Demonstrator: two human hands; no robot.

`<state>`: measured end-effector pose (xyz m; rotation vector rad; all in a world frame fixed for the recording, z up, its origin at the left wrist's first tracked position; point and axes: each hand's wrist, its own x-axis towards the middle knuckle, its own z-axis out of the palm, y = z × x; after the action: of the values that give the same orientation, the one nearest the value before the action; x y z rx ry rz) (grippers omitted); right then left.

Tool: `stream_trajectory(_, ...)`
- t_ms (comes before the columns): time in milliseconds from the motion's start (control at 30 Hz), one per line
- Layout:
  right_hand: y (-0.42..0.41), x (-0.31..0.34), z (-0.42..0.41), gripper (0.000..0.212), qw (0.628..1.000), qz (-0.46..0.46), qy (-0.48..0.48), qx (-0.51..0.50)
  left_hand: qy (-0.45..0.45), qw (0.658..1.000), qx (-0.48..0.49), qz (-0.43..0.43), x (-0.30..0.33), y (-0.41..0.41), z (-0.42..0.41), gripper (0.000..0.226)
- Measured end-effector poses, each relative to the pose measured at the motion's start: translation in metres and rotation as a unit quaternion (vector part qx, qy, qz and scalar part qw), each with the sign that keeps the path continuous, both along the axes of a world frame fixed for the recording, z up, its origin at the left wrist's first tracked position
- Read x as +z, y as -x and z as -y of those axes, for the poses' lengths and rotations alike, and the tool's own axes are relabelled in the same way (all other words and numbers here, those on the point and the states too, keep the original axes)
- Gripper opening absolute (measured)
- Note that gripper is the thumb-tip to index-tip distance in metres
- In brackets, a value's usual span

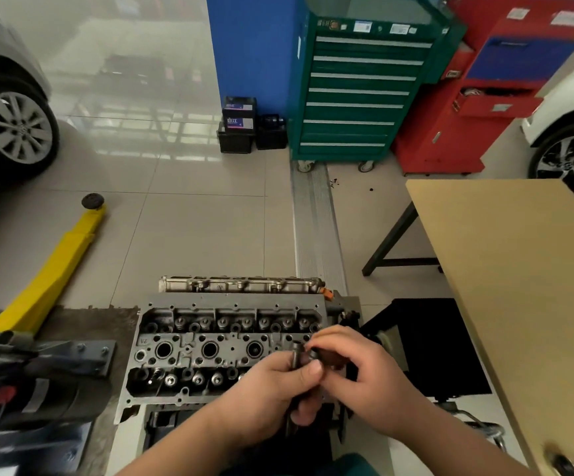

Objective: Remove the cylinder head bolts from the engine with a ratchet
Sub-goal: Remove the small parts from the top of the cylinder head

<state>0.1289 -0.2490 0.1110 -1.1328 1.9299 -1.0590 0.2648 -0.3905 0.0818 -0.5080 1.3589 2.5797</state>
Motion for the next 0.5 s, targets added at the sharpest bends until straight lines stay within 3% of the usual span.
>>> stream_trajectory(100,0.003,0.001,0.008,0.027,1.000,0.011,0.009,-0.008,-0.048,0.998,0.029,-0.008,-0.004,0.000,0.004,0.046)
stream_trajectory(300,0.008,-0.002,0.009,0.020,0.997,0.013,0.041,-0.068,-0.038,0.997,0.070,0.002,-0.008,0.008,0.008,0.059)
stream_trajectory(367,0.017,-0.001,0.004,0.022,0.989,0.015,0.059,-0.134,0.018,0.986,0.160,0.037,-0.010,0.008,0.018,0.057)
stream_trajectory(500,0.042,-0.023,0.002,0.022,0.965,0.034,0.091,-0.244,0.164,0.929,0.307,0.125,-0.020,-0.007,0.066,0.043)
